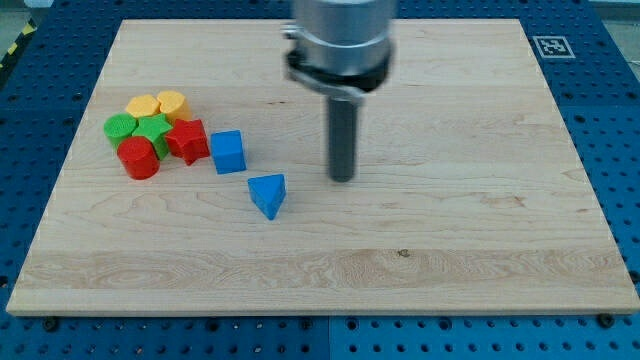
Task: Slide the green star up a bit to the right
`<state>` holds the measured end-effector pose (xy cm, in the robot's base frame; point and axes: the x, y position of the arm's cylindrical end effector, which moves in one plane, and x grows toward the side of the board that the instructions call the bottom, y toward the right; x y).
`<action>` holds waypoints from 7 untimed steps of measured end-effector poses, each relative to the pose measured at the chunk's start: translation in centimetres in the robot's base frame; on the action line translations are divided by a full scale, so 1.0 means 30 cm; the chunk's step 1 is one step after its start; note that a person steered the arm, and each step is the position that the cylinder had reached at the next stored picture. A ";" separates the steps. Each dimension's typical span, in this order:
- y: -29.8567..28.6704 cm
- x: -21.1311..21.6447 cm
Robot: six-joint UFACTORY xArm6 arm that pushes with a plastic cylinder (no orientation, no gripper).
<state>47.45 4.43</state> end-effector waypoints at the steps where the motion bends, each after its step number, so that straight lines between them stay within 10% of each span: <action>1: 0.065 0.004; 3: 0.171 0.261; 7: -0.673 0.226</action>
<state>54.24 -15.77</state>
